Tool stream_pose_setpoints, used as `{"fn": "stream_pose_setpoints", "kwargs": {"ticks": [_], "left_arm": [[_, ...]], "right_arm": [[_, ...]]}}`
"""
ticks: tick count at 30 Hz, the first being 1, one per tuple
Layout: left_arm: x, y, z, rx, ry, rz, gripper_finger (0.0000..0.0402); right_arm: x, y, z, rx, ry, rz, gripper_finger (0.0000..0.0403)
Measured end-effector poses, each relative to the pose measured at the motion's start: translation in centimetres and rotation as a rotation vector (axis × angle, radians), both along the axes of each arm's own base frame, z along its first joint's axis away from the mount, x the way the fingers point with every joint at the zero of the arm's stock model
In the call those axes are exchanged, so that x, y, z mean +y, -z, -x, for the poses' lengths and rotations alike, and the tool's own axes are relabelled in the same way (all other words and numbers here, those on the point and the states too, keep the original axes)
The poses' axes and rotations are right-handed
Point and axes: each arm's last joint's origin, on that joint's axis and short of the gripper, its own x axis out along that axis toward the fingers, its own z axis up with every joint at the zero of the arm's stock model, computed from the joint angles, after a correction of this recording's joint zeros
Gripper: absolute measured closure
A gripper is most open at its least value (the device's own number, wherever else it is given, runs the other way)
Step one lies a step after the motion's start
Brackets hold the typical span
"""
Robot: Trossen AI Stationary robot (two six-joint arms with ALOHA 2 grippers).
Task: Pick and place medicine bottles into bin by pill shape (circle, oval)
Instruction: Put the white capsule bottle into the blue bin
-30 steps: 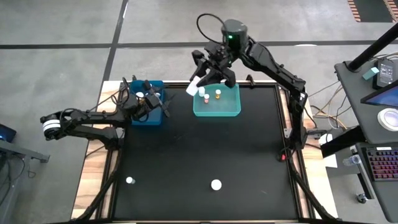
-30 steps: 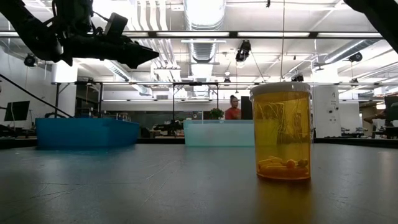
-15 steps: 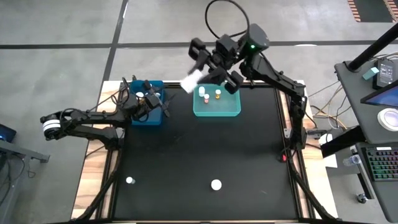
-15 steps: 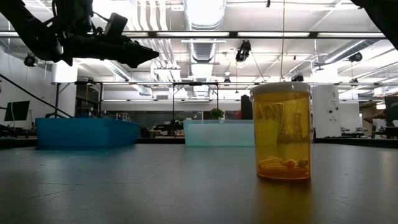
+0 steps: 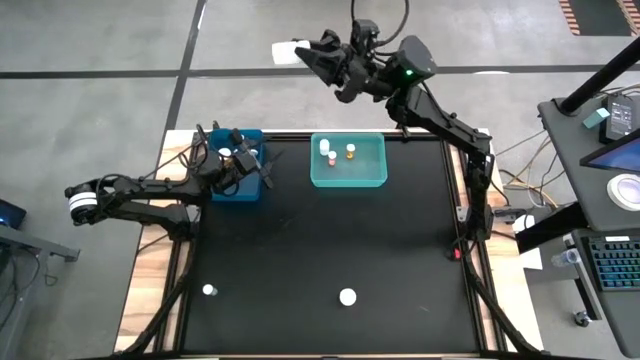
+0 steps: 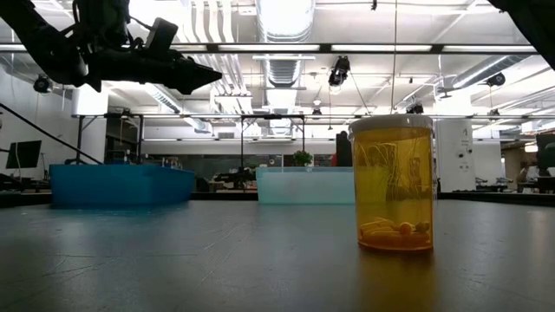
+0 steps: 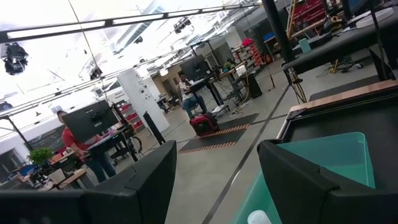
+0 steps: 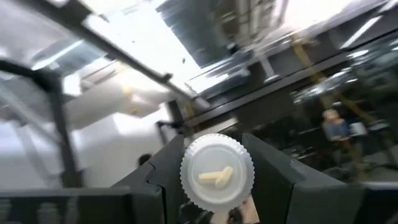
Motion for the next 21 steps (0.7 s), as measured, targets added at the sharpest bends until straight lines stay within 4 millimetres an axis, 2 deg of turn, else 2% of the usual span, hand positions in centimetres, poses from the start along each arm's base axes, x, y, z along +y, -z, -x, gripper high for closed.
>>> {"fn": "stream_pose_setpoints", "kwargs": {"ticks": [7, 11, 17, 21], "left_arm": [[0.0, 0.0, 0.0, 0.0, 0.0, 0.0, 0.0187], [0.0, 0.0, 0.0, 0.0, 0.0, 0.0, 0.0187], [0.0, 0.0, 0.0, 0.0, 0.0, 0.0, 0.0187], [0.0, 0.0, 0.0, 0.0, 0.0, 0.0, 0.0187]], "right_arm": [[-1.2, -0.3, 0.5, -0.061, 0.329, -0.09, 0.0268], [-1.6, -0.8, 1.4, -0.076, 0.621, -0.068, 0.0269], [-1.7, -0.7, 2.1, 0.038, 1.046, -0.076, 0.027], [-1.7, -0.3, 2.0, 0.107, 1.159, -0.111, 0.027]]}}
